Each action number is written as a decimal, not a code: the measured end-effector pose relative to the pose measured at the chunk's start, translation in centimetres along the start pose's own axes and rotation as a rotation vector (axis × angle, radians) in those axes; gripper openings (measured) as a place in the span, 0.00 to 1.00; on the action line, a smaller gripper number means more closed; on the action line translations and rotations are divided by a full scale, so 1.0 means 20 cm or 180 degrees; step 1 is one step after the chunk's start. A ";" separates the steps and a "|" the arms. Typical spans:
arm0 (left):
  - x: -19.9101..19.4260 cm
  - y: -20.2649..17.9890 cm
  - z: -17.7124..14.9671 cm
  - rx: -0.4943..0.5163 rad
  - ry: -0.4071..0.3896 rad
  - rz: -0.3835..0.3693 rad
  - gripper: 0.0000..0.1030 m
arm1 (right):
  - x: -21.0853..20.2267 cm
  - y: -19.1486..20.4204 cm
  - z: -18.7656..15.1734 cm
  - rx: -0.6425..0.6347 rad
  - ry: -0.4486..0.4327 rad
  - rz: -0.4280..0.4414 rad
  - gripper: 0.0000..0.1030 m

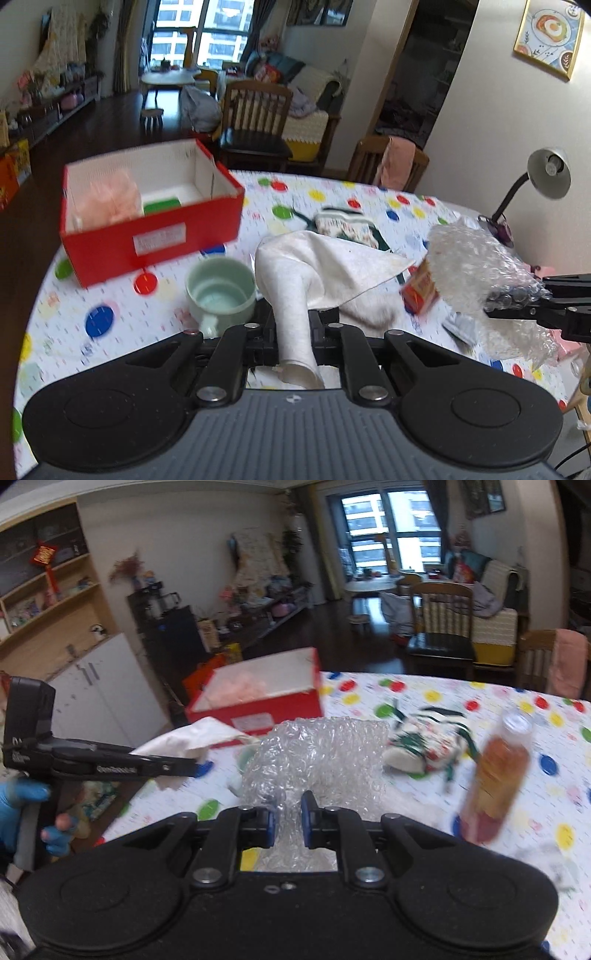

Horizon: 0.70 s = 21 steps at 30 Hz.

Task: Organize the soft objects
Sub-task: 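Carry the towel and bubble wrap with both tools over the red box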

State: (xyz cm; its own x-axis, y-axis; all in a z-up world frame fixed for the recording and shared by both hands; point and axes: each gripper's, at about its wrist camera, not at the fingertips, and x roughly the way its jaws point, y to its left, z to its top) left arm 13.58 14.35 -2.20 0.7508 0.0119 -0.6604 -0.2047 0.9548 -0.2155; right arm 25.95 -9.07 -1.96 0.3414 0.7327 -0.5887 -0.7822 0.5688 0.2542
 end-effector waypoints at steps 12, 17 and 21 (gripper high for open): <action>-0.02 0.15 0.25 -0.0025 -0.0248 0.0231 0.12 | 0.20 0.25 0.35 -0.0406 -0.0114 0.0344 0.12; 0.00 0.26 0.35 0.0000 -0.0335 0.0389 0.12 | 0.31 0.33 0.47 -0.0577 -0.0157 0.0336 0.12; 0.02 0.35 0.44 0.0008 -0.0364 0.0474 0.12 | 0.44 0.37 0.57 -0.0665 -0.0170 0.0298 0.12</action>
State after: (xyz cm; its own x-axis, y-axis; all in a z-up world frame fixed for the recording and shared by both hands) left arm 18.07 23.68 2.33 0.7789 0.1868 -0.5987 -0.3176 0.9407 -0.1196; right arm 29.11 5.77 3.48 0.2851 0.8005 -0.5271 -0.9007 0.4118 0.1383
